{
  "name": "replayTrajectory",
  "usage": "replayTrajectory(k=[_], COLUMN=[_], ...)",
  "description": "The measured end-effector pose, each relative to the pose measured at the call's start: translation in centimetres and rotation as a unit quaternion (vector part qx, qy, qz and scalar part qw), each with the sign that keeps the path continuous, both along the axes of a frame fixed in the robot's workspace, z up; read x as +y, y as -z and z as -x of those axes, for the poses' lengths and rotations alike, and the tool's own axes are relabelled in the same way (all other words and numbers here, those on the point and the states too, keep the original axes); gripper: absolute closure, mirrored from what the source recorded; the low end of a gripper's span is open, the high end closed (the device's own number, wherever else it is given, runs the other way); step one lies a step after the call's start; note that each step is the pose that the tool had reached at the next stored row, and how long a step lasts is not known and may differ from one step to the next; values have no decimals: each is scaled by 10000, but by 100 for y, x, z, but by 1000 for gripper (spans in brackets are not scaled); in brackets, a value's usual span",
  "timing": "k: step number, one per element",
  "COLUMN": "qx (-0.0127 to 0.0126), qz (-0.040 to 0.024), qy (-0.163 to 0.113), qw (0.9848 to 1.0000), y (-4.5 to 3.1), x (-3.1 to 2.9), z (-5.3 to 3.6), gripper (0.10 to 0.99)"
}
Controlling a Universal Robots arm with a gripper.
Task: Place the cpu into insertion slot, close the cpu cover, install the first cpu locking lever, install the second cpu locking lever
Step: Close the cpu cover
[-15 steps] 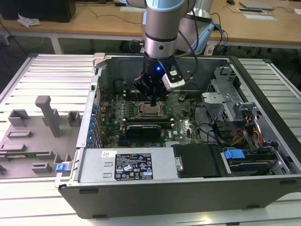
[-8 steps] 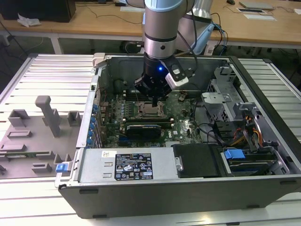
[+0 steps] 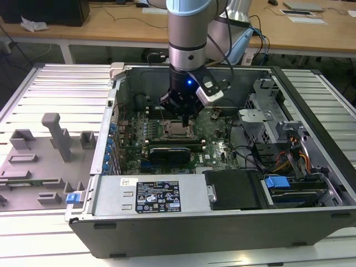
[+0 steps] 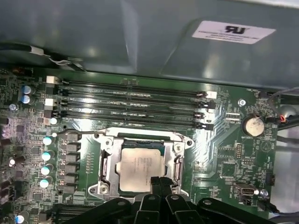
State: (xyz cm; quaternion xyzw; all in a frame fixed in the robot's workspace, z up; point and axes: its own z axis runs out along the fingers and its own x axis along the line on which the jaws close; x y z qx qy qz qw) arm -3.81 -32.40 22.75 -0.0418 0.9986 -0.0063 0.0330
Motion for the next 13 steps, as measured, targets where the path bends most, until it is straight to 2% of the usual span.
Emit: replayTrajectory(k=[3, 7, 13], qx=[0, 0, 1], qz=[-4, -5, -16], qy=[-16, -34, -43], qw=[10000, 10000, 10000], y=[17, 31, 64], x=[0, 0, -1], z=[68, 201, 335], gripper=[980, 980, 980])
